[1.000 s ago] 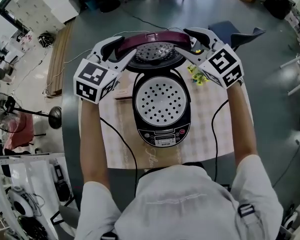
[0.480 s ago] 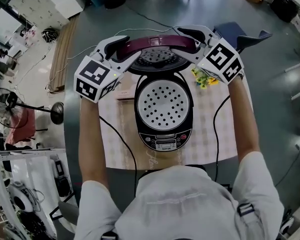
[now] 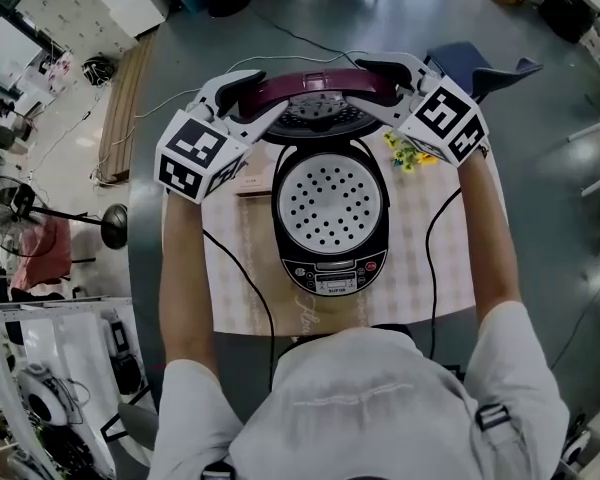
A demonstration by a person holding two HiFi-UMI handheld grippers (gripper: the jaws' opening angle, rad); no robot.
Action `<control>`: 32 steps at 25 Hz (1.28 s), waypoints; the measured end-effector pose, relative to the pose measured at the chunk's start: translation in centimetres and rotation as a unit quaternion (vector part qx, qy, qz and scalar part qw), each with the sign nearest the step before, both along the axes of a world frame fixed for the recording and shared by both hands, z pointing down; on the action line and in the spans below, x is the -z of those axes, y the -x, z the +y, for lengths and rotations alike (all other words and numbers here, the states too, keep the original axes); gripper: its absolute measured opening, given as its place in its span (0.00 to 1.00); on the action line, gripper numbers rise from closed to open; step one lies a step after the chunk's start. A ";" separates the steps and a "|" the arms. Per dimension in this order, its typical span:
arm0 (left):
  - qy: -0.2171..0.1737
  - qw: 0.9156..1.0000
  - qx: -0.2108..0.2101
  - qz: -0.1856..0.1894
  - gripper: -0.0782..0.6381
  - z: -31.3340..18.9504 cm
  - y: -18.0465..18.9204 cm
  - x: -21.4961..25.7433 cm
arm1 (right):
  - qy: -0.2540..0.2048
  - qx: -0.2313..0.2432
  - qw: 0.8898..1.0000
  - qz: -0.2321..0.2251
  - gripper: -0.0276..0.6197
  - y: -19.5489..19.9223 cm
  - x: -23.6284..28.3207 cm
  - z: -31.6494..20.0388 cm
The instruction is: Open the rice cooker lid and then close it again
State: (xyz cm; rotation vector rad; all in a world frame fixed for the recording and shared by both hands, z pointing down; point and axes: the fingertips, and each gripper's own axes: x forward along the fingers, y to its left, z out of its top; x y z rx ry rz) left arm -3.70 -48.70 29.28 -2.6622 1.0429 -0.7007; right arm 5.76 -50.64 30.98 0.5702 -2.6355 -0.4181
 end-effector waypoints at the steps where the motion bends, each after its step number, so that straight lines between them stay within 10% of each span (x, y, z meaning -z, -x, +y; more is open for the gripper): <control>1: 0.000 1.000 0.000 0.003 0.42 0.2 0.0 0.0 | 0.000 0.000 1.000 0.002 0.42 0.0 -0.1 0.2; 32: 0.063 0.996 -0.060 0.035 0.40 14.4 -1.7 -5.2 | 0.016 0.017 0.994 0.103 0.47 -1.3 -6.3 14.2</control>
